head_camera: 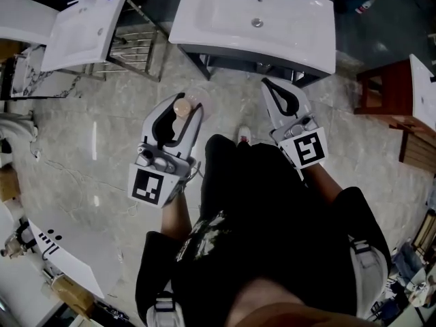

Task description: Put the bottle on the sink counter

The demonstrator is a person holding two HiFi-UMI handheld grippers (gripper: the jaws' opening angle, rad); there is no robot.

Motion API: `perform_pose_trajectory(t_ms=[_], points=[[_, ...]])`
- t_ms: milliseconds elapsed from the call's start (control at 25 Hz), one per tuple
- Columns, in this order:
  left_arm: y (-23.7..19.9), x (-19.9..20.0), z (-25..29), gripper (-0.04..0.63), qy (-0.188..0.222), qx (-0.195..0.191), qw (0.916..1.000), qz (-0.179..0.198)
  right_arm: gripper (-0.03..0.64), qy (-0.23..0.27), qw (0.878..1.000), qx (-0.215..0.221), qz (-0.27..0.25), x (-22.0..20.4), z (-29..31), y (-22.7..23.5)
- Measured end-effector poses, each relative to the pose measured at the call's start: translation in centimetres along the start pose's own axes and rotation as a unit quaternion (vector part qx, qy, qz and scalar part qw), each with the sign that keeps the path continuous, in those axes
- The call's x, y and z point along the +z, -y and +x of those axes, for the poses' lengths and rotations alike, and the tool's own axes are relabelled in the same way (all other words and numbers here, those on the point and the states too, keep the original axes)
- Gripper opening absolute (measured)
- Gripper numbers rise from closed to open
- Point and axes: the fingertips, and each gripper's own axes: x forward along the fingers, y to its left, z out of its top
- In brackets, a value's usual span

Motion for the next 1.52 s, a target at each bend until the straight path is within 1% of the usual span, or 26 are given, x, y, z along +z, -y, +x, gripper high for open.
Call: perform_pose_trajectory(t_ms=[280, 440, 520, 640, 800, 920, 1160, 1400, 1520], points=[[-2.1, -0.9, 2.3, 0.149, -0.008, 0.011, 0.9999, -0.006, -0.005, 0.001, 1.000, 0.011, 0.009, -1.2, 2.5, 1.5], [-3.4, -1.2, 4.0, 0.149, -0.007, 0.006, 1.0000, -0.002, -0.005, -0.001, 1.000, -0.001, 0.010, -1.9, 3.7, 3.0], [-3.8, -1.3, 4.8, 0.149, -0.009, 0.006, 0.9999, -0.003, -0.005, 0.003, 1.000, -0.005, 0.013, -1.8, 4.1, 3.6], [-4.7, -1.6, 6.3, 0.149, -0.014, 0.004, 0.9999, -0.004, -0.005, -0.008, 1.000, -0.005, 0.005, -2.3, 4.8, 4.5], [-6.0, -2.1, 7.8, 0.149, -0.017, -0.005, 0.9998, -0.008, -0.005, -0.006, 1.000, -0.018, 0.010, -2.8, 6.1, 5.7], [-7.6, -2.2, 9.1, 0.149, -0.020, -0.008, 0.9997, -0.010, -0.005, -0.009, 1.000, -0.021, 0.007, -3.0, 7.4, 6.5], [-11.1, -1.9, 12.5, 0.149, -0.019, -0.029, 0.9994, -0.009, -0.005, -0.015, 0.999, -0.047, 0.009, -3.2, 10.5, 9.0], [-15.8, -1.8, 15.7, 0.149, -0.009, -0.052, 0.9985, -0.012, -0.005, -0.022, 0.997, -0.070, 0.003, -3.3, 14.8, 11.0], [-18.8, -1.1, 17.6, 0.149, 0.018, -0.073, 0.9971, -0.009, -0.005, -0.022, 0.996, -0.084, 0.002, -2.8, 17.5, 12.1]])
